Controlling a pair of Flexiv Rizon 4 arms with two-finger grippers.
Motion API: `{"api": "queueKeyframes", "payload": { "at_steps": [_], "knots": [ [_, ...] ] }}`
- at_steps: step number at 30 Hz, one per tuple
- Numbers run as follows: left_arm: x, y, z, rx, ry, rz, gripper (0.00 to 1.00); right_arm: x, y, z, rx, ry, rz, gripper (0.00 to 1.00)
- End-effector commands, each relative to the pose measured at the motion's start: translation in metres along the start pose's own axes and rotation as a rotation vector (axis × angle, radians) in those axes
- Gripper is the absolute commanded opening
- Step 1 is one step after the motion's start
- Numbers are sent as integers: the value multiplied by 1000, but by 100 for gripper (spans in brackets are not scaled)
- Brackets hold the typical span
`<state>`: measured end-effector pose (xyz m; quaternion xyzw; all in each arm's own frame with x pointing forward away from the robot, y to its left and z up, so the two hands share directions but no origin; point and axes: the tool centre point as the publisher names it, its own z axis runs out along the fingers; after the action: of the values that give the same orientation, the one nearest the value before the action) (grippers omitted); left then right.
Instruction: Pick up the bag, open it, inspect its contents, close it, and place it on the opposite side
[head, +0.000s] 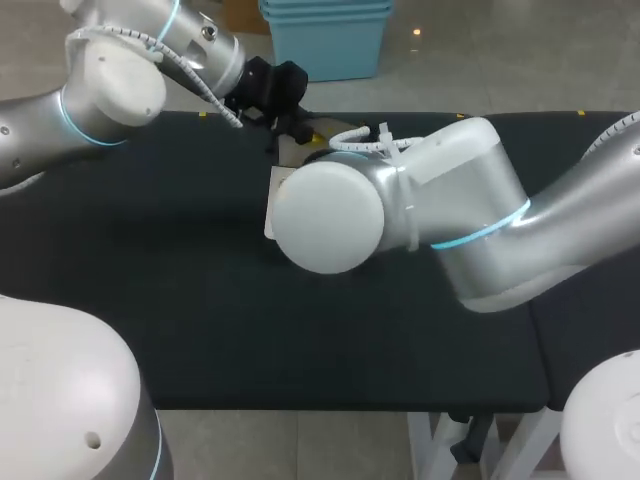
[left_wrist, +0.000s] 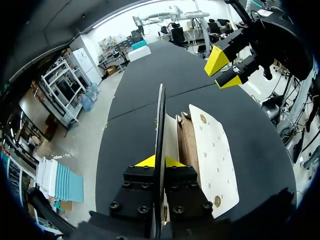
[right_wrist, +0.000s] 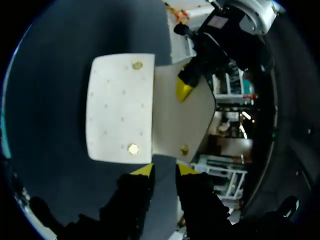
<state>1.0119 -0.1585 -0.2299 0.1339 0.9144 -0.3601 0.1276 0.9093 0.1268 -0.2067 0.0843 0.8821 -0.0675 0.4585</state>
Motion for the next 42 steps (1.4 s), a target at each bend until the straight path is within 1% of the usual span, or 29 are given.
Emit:
{"api": "queueKeyframes", "payload": {
  "at_steps": [1, 7, 8, 9, 11, 12, 16, 17, 19, 20, 22, 24, 26, 28, 34, 35, 37, 38, 39, 41, 42],
  "knots": [
    [3, -3, -2, -4, -9, 0, 0, -3, -1, -2, -2, 22, 0, 0],
    [3, -3, -2, -4, -9, 0, 0, -3, -1, -2, -2, 22, 0, 0],
    [4, -4, 0, 9, 3, 0, 0, -3, -1, -2, -2, 22, 0, 0],
    [6, -5, 1, 10, 5, 5, 0, -4, 0, 3, -24, 73, -5, 0],
    [7, -7, 0, 28, 2, 8, 0, -9, 1, 10, -44, 120, -9, 0],
    [8, -8, -1, 23, -13, 7, 0, -10, 3, 13, -67, 151, -18, 0],
    [11, -10, -2, 30, -26, 7, 0, -13, 14, 21, -115, 214, -19, 0],
    [11, -10, -2, 36, -24, 2, 0, -13, 17, 23, -101, 212, -35, 0],
    [12, -10, -1, 35, -27, -6, 0, -13, 22, 28, -116, 228, -36, 0],
    [13, -10, -1, 36, -26, -8, 0, -12, 25, 30, -113, 228, -44, 0],
    [13, -9, 0, 33, -27, -13, 0, -10, 28, 34, -130, 245, -43, 0],
    [13, -9, -1, 36, -28, -18, 0, -7, 31, 38, -125, 253, -48, 0],
    [12, -7, -2, 33, -31, -26, 0, -3, 32, 43, -113, 259, -50, 0],
    [12, -6, -3, 34, -30, -29, 0, 0, 32, 46, -120, 268, -45, 0],
    [11, -4, -4, 41, -11, -39, 0, 11, 32, 52, -120, 252, -51, 0],
    [11, -4, -4, 45, -3, -42, 0, 13, 32, 54, -102, 242, -60, 0],
    [10, -3, -4, 52, 7, -50, 0, 17, 34, 58, -110, 242, -63, 0],
    [9, -2, -4, 54, 11, -57, 0, 19, 34, 61, -96, 236, -73, 0],
    [9, -2, -4, 61, 22, -63, 0, 21, 35, 62, -109, 238, -72, 0],
    [9, -2, -4, 54, 23, -63, 0, 25, 36, 65, -104, 223, -83, 0],
    [9, -1, -4, 59, 36, -66, 0, 27, 37, 67, -117, 220, -80, 0]
  ]
}}
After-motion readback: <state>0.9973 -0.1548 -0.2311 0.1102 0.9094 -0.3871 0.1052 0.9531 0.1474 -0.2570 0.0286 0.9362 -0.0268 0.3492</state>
